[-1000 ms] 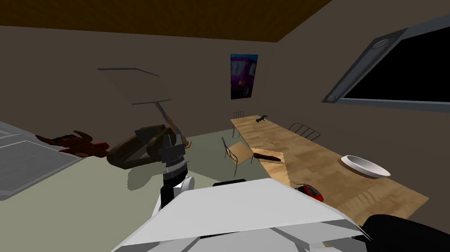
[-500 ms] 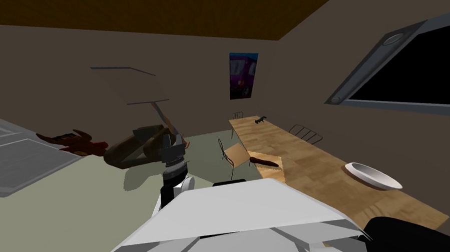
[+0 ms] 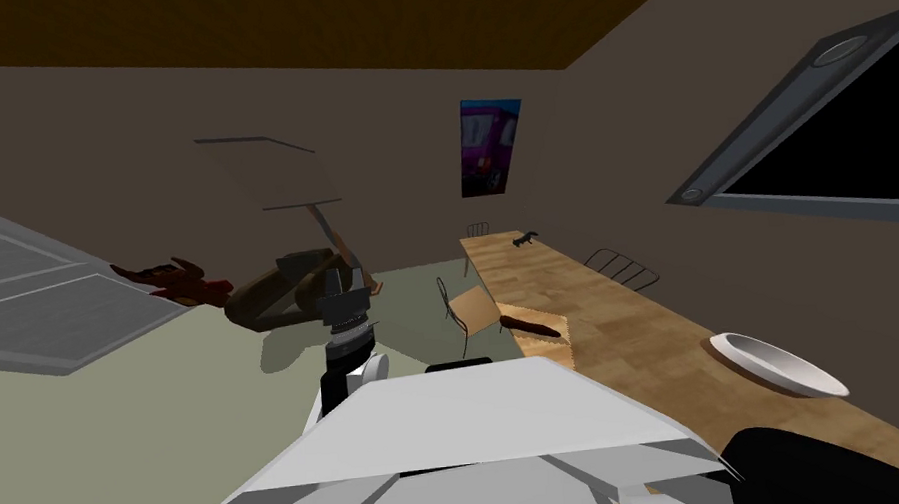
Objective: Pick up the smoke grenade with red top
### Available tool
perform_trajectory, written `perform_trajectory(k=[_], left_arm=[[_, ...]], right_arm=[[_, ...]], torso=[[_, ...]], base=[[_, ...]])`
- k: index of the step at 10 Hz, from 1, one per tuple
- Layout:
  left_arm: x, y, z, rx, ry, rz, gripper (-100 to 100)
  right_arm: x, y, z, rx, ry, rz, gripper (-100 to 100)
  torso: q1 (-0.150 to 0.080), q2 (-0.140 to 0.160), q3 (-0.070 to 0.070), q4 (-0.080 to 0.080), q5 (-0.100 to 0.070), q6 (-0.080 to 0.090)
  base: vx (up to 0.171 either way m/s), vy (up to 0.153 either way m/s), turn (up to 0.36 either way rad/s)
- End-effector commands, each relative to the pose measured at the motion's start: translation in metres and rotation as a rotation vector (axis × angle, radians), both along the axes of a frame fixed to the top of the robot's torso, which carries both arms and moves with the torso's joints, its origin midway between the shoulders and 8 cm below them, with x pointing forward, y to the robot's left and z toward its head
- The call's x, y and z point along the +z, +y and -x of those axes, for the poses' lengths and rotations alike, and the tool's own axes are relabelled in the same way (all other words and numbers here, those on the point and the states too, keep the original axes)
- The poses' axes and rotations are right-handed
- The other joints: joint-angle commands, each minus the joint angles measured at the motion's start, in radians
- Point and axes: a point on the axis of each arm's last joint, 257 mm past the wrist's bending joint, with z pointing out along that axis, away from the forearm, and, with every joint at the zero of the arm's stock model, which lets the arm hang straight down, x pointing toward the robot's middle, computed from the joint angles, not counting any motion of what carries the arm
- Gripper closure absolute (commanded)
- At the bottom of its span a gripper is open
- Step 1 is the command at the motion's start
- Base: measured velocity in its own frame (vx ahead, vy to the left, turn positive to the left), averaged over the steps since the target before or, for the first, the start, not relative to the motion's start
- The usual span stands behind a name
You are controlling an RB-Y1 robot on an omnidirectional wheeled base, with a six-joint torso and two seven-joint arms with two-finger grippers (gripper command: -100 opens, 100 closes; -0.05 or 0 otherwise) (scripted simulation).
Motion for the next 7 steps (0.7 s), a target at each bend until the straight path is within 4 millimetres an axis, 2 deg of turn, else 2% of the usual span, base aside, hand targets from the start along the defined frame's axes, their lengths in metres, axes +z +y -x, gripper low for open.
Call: perform_trajectory(k=[1,2,3,7], left_arm=[[0.0,0.0,0.0,0.0,0.0,0.0,0],[0.0,0.0,0.0,0.0,0.0,0.0,0],[0.0,0.0,0.0,0.0,0.0,0.0,0],[0.0,0.0,0.0,0.0,0.0,0.0,0]], right_arm=[[-0.0063,-0.0035,0.001,-0.013,0.001,-0.001,-100],[-0.0038,-0.0016,0.0001,-0.007,0.0,-0.001,-100],[-0.0043,-0.0019,0.0004,-0.009,0.001,-0.001,100],[-0.0044,-0.0018,0.0009,-0.009,0.002,-0.001,100]], torso=[[0.0,0.0,0.0,0.0,0.0,0.0],[0.0,0.0,0.0,0.0,0.0,0.0],[-0.001,0.0,0.0,0.0,0.0,0.0],[-0.001,0.0,0.0,0.0,0.0,0.0]], base=[[-0.003,0.026,0.095],[-0.002,0.009,0.014],[-0.003,0.002,-0.016],[0.0,0.0,0.0]])
